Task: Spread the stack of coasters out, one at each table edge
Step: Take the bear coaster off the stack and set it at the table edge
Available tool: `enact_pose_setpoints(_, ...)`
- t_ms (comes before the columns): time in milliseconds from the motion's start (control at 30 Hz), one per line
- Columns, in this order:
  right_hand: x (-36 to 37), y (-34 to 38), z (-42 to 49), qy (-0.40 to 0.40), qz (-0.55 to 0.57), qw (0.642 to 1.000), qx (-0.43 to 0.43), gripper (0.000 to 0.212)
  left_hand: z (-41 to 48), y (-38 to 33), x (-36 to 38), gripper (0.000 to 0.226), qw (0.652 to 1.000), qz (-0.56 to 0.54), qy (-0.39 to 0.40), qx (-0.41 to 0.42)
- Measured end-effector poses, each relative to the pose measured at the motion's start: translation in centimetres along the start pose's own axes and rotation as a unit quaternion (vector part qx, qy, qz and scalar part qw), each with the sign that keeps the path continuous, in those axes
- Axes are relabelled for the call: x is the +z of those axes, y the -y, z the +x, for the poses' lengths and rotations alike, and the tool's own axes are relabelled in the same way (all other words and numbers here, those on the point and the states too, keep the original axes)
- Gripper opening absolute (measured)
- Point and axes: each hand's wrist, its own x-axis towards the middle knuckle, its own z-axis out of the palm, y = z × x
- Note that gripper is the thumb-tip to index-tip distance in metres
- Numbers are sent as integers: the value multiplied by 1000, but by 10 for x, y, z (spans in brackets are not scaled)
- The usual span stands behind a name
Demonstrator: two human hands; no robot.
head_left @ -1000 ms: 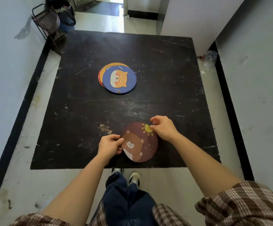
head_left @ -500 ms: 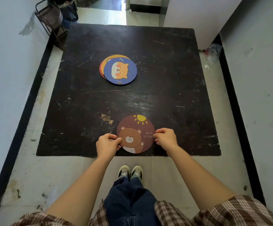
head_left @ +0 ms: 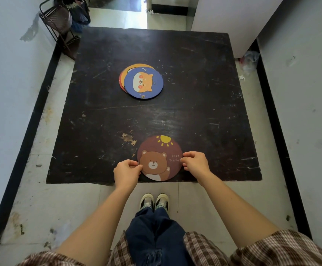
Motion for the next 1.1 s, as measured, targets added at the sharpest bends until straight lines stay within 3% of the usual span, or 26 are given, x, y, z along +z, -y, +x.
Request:
enact_pose_setpoints(400,4,-5,0,-9,-1,1000,-3,20,2,5,2,12,1000,7,-4,4)
enact_pose_setpoints(633,2,-5,-4,-11,-23,1000,-11,30,3,0,1,30,999,43,3,26)
enact_pose_setpoints(800,-10,-7,-8,-22,-51,998,-18,36,2,-18,10,28,993,79,25,83)
enact_pose_setpoints(1100,-69,-14,-6,-47,-77,995,-46,25,-21,-77,71,16,966,141,97,193)
